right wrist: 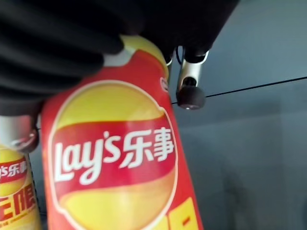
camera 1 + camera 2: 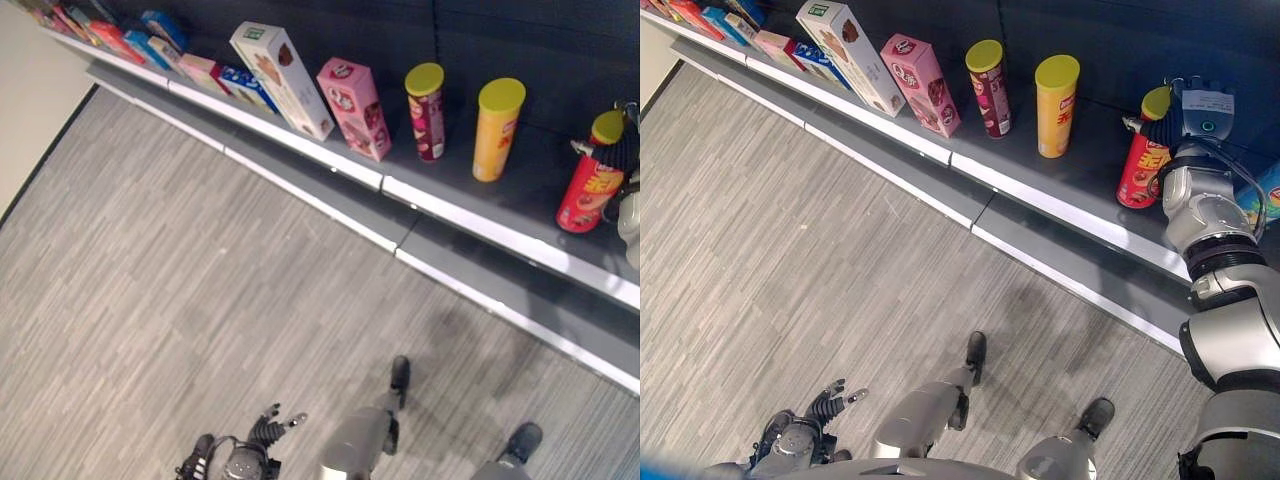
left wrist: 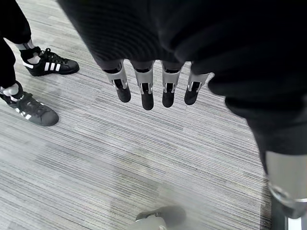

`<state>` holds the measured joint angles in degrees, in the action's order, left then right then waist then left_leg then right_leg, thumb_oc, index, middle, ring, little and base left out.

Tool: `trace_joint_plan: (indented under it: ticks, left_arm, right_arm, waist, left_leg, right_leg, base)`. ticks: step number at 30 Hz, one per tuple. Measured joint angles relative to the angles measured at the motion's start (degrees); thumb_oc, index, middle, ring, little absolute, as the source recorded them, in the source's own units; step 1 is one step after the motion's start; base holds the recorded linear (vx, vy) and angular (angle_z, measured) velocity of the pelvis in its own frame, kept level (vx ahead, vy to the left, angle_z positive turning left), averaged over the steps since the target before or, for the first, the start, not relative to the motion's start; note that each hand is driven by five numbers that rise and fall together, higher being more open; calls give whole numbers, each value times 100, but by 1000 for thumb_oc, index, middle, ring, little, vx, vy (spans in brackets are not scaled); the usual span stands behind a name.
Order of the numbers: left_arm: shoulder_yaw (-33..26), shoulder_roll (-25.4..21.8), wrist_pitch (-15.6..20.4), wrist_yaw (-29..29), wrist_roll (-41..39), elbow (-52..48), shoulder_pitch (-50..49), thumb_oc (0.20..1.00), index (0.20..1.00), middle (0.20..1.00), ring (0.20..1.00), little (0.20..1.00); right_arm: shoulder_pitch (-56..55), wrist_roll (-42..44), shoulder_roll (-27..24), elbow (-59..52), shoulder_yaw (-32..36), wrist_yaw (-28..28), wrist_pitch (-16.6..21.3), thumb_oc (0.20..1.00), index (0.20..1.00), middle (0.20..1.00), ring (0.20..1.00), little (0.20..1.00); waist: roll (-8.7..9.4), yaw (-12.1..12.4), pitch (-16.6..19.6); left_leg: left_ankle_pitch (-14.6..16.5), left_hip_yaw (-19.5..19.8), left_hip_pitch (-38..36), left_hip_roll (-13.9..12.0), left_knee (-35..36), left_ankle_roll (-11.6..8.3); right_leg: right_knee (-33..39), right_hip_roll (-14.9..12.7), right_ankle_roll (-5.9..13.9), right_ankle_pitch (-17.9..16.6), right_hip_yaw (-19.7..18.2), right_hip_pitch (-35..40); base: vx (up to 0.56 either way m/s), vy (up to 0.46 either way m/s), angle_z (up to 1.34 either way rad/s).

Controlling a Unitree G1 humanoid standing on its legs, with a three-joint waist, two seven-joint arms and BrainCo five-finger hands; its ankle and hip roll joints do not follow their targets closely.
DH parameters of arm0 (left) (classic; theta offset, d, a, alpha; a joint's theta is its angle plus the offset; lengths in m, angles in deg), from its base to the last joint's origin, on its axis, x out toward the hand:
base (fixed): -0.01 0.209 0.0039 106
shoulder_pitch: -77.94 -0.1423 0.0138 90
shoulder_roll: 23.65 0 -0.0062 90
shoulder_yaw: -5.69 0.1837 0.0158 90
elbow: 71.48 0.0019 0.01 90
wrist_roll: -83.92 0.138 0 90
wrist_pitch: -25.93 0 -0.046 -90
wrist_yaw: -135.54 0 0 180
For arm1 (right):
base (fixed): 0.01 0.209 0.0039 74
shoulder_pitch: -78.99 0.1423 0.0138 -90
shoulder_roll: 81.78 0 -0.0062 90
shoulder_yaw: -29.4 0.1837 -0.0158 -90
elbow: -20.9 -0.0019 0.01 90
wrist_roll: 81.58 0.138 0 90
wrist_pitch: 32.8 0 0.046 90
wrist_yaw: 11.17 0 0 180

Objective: Put the goods on the table back onto the shelves and tidy them up.

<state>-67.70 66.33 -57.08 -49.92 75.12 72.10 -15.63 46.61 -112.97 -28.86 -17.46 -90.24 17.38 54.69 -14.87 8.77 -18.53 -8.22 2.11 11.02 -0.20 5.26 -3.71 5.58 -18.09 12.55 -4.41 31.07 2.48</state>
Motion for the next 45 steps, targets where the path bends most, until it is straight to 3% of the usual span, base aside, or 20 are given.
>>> trace_joint_plan:
  ticks: [13,45]
  left_arm:
    - [52,0,10,-47,-3,-109,13,1000,1000,1000,1000,1000]
    - [226,0,51,-122,-6,-98,13,1000,1000,1000,1000,1000]
  right_arm:
    - [80,47,4,103,4,110,-104,200,200,200,200,200]
    - [646,329,123,548,-308,126,-100,200,200,200,200,200]
  waist:
    - [-28,-69,20]
    - [-115,102,19]
  left_leg:
    - [0,-15,35,-10,1,0]
    - [-20,14,247,21,-1,28]
  right_leg:
    - [0,3,1,-1,-28,-48]
    - [-1,-18,38,-18,-18,-246]
  base:
    - [0,0,0]
    - [0,0,0]
